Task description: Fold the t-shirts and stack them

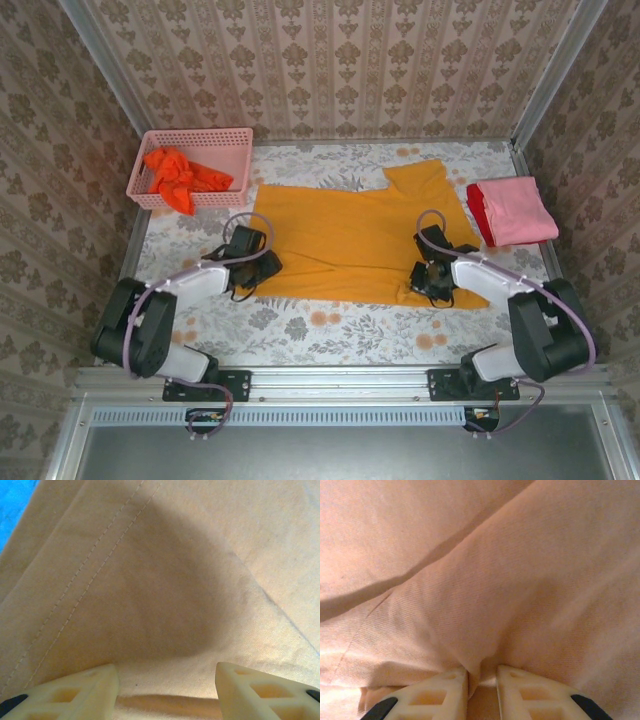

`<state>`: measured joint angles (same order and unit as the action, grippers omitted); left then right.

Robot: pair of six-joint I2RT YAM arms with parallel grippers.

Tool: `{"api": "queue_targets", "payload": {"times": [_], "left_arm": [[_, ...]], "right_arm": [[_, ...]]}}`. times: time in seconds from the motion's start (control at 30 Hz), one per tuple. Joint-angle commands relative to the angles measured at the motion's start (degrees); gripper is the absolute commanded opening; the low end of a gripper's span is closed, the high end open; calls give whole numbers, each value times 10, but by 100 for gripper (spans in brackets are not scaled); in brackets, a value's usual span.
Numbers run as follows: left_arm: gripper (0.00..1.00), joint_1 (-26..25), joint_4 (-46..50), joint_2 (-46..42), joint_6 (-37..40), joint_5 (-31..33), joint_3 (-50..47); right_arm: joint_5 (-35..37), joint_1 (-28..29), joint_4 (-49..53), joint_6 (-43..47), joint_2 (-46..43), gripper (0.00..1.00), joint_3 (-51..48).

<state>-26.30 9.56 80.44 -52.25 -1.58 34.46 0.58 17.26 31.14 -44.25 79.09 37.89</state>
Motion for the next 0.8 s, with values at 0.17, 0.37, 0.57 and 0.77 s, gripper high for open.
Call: {"api": "queue_targets", "payload": {"times": [0.17, 0.37, 0.57, 0.77], "left_arm": [[59, -38, 181, -80, -6, 92, 11], [59, -30, 126, 25, 85, 100, 156], [59, -23, 73, 142, 94, 60, 203], [59, -26, 52, 170, 70, 29, 168]], "right_arm": [[12, 7, 87, 6, -85, 33, -2], [39, 5, 10, 79, -16, 39, 96], [25, 5, -28, 89, 126, 35, 159], [16, 9, -18, 89, 122, 35, 105]]}}
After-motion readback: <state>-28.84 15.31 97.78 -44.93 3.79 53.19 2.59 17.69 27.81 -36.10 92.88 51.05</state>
